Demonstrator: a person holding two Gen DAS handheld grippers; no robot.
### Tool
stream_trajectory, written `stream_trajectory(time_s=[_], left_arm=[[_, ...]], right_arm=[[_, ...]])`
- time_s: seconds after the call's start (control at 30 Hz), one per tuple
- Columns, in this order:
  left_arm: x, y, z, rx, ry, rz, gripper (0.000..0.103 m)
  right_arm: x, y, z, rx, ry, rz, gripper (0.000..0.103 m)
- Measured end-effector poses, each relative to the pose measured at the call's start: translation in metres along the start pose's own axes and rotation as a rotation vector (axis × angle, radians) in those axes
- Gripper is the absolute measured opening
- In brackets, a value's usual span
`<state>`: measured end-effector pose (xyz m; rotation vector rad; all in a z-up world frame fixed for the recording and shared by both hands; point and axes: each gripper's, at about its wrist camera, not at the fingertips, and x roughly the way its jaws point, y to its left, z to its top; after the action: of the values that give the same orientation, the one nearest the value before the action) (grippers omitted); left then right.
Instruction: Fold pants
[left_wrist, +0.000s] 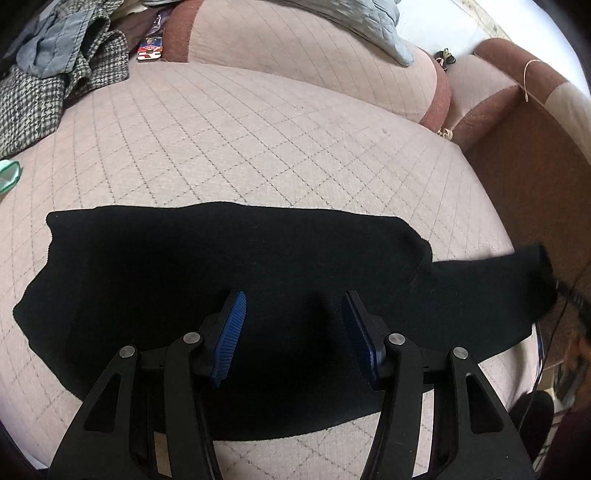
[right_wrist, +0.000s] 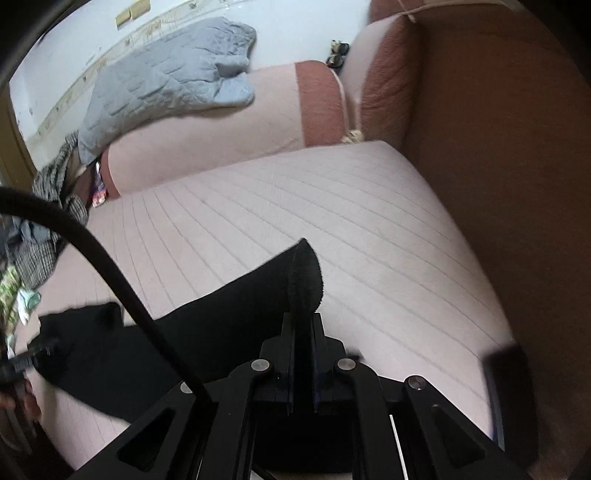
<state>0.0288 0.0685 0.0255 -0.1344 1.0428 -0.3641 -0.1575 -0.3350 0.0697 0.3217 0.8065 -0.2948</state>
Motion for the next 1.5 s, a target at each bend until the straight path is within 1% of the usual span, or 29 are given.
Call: stream_trajectory(time_s=[0.07, 0.1, 0.13, 0.17, 0.2, 0.27, 0.33, 0.37, 0.4, 0.47, 0.53, 0.57, 0.6, 0.67, 0.73, 0.8, 0.93, 1.0, 1.03, 1.07, 1.1, 1.13, 1.17, 1.2, 1.27, 1.33, 1.43, 1.5], left_arm=[[0.003, -0.001, -0.003, 0.002, 0.009, 0.008, 0.054], [0.002, 0.0, -0.004, 0.004, 0.012, 0.012, 0.054], [0.001, 0.0, -0.006, 0.008, 0.012, 0.017, 0.054], [0.0, 0.0, -0.006, 0.01, 0.01, 0.017, 0.054], [-0.006, 0.001, -0.008, 0.012, 0.002, 0.014, 0.054], [-0.017, 0.006, -0.009, 0.006, -0.021, 0.013, 0.054], [-0.03, 0.018, -0.009, -0.016, -0.047, 0.02, 0.054], [-0.037, 0.026, -0.01, -0.032, -0.057, 0.024, 0.054], [-0.044, 0.035, -0.01, -0.053, -0.067, 0.034, 0.054], [-0.055, 0.052, -0.011, -0.091, -0.084, 0.056, 0.054], [-0.065, 0.071, -0.013, -0.128, -0.099, 0.078, 0.054], [-0.07, 0.081, -0.014, -0.149, -0.107, 0.09, 0.054], [-0.073, 0.088, -0.014, -0.164, -0.114, 0.099, 0.054], [-0.079, 0.104, -0.018, -0.203, -0.126, 0.121, 0.054], [-0.08, 0.118, -0.018, -0.247, -0.127, 0.123, 0.054], [-0.077, 0.123, -0.017, -0.262, -0.121, 0.114, 0.054], [-0.064, 0.114, -0.014, -0.2, -0.098, 0.174, 0.054], [-0.052, 0.111, -0.012, -0.171, -0.073, 0.231, 0.054], [-0.047, 0.112, -0.014, -0.165, -0.063, 0.242, 0.054], [-0.039, 0.113, -0.013, -0.156, -0.045, 0.257, 0.054], [-0.034, 0.115, -0.012, -0.152, -0.033, 0.271, 0.054], [-0.028, 0.116, -0.011, -0.149, -0.026, 0.288, 0.054], [-0.025, 0.118, -0.01, -0.148, -0.03, 0.29, 0.054], [-0.025, 0.118, -0.009, -0.147, -0.041, 0.286, 0.054], [-0.025, 0.12, -0.009, -0.147, -0.04, 0.279, 0.054], [-0.027, 0.121, -0.01, -0.157, -0.044, 0.269, 0.054], [-0.037, 0.117, -0.013, -0.174, -0.061, 0.268, 0.054], [-0.048, 0.112, -0.012, -0.181, -0.088, 0.259, 0.054]], right_arm=[[0.011, -0.001, -0.014, 0.019, 0.05, -0.031, 0.006], [0.026, -0.005, -0.024, 0.025, 0.099, -0.055, 0.006], [0.038, -0.004, -0.032, 0.006, 0.142, -0.084, 0.006], [0.043, -0.003, -0.039, -0.015, 0.154, -0.108, 0.006], [0.042, -0.001, -0.041, -0.02, 0.129, -0.132, 0.006], [0.033, 0.004, -0.036, -0.032, 0.107, -0.15, 0.008], [0.025, 0.008, -0.033, -0.042, 0.098, -0.18, 0.015], [0.019, 0.009, -0.032, -0.038, 0.082, -0.179, 0.016], [0.01, 0.013, -0.031, -0.028, 0.052, -0.161, 0.017], [-0.005, 0.017, -0.029, -0.01, -0.005, -0.113, 0.024], [-0.013, 0.037, -0.027, -0.007, -0.051, -0.005, 0.04], [-0.011, 0.051, -0.027, -0.017, -0.053, 0.066, 0.041], [-0.005, 0.069, -0.026, -0.033, -0.03, 0.161, 0.041], [0.009, 0.099, -0.026, -0.043, 0.015, 0.259, 0.041], [0.023, 0.124, -0.022, -0.061, 0.036, 0.311, 0.041], [0.046, 0.152, -0.009, -0.102, 0.037, 0.327, 0.041], [0.074, 0.209, 0.005, -0.151, 0.055, 0.363, 0.041], [0.089, 0.229, 0.007, -0.194, 0.067, 0.351, 0.041], [0.1, 0.239, 0.007, -0.22, 0.08, 0.326, 0.04], [0.108, 0.247, 0.009, -0.242, 0.088, 0.303, 0.036], [0.108, 0.248, 0.003, -0.263, 0.086, 0.28, 0.025], [0.115, 0.254, 0.002, -0.295, 0.065, 0.227, 0.024], [0.12, 0.256, 0.001, -0.303, 0.051, 0.19, 0.024], [0.128, 0.255, 0.0, -0.283, 0.059, 0.181, 0.024], [0.129, 0.252, 0.0, -0.251, 0.055, 0.195, 0.024], [0.123, 0.249, -0.001, -0.265, 0.046, 0.2, 0.024], [0.109, 0.235, 0.0, -0.221, 0.066, 0.256, 0.024], [0.09, 0.225, -0.003, -0.211, 0.051, 0.284, 0.026]])
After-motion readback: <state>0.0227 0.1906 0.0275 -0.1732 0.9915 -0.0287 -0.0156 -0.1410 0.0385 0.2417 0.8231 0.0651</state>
